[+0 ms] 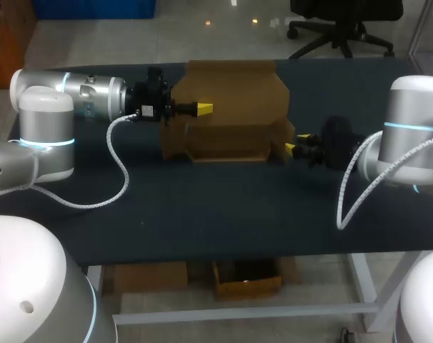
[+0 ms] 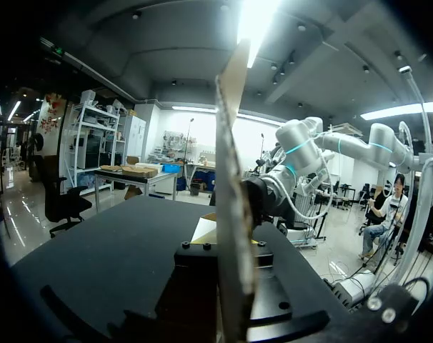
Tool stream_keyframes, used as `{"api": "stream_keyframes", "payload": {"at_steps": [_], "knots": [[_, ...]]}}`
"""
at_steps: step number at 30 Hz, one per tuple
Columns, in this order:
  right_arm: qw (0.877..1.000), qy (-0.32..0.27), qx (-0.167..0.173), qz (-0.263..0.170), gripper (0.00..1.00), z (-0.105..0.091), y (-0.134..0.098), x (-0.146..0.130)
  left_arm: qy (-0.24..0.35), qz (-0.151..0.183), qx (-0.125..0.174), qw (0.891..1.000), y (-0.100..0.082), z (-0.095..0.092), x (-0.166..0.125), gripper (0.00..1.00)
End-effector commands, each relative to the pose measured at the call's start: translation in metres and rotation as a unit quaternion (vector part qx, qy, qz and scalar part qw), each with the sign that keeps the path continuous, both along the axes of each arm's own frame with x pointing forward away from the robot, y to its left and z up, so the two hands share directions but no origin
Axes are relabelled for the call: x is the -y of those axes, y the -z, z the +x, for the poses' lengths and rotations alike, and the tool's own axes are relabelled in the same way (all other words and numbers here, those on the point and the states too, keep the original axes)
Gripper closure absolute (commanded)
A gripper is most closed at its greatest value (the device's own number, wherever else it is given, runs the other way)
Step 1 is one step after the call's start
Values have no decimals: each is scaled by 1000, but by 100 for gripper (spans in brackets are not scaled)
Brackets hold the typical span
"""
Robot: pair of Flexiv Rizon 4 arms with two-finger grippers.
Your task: Assemble the packaging by folding the flat box into shape, placing the metal phone stand inside, and closing the box properly
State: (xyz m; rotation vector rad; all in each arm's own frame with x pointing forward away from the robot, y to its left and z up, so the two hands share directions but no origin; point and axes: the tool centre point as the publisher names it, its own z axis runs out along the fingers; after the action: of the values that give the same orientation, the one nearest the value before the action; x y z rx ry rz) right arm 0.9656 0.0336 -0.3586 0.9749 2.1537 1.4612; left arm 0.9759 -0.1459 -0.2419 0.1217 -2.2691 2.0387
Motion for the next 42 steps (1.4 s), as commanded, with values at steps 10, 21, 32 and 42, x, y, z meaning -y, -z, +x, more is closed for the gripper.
{"api": "stream_keyframes", "payload": {"at_steps": [10,21,32,42], "knots": [[1000,9,-11,-5,57,23,9,-29,1,0,0,1000,5,1,-1,100],[999,44,-15,-5,58,1,10,-40,1,0,0,1000,5,1,-1,100],[997,68,-18,-9,58,-15,9,-52,1,0,0,1000,5,1,-1,100],[997,80,-20,-9,58,-18,10,-66,1,0,0,1000,5,1,-1,100]]}}
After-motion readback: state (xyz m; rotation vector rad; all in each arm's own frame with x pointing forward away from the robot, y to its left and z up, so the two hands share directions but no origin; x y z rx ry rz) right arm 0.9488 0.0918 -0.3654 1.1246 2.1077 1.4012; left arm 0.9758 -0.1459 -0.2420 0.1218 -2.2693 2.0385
